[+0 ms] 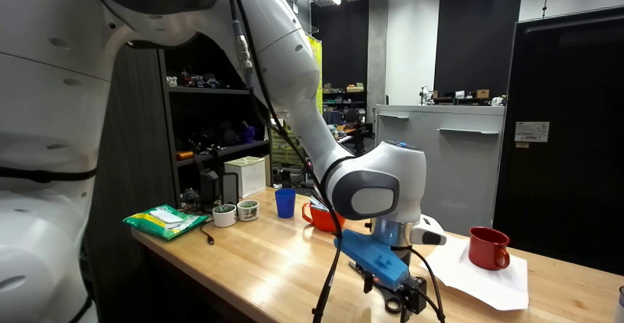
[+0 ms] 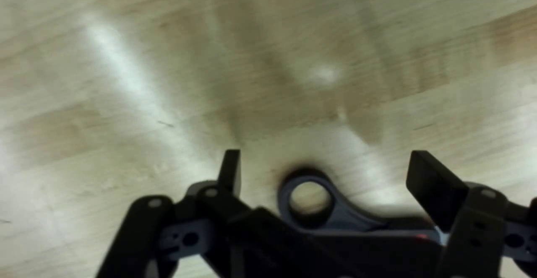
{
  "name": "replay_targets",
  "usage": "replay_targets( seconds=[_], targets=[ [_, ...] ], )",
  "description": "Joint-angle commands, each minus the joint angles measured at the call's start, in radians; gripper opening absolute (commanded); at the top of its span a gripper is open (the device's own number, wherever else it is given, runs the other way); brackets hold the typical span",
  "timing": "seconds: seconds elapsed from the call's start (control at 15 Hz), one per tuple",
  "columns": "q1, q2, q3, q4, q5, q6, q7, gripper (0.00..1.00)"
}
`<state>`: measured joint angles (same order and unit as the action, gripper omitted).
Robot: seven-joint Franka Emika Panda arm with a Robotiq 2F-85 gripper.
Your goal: Move the black pair of scissors to the right and turn it in the opposite direction
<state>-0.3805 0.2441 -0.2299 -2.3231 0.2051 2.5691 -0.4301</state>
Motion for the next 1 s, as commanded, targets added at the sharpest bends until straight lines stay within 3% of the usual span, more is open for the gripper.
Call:
replay_targets(
  seconds=[0.0,0.33,0.93],
  targets=[
    [0.002,-0.025,-0.06,-0.013,-0.115,0.004,0.1,1.0],
    [-0.005,-0.03,-0.126,-0.003,-0.219,-0.002,0.188,1.0],
    [-0.012,0.004,-0.107,0.004,-0.192,0.03,0.176,1.0]
  ],
)
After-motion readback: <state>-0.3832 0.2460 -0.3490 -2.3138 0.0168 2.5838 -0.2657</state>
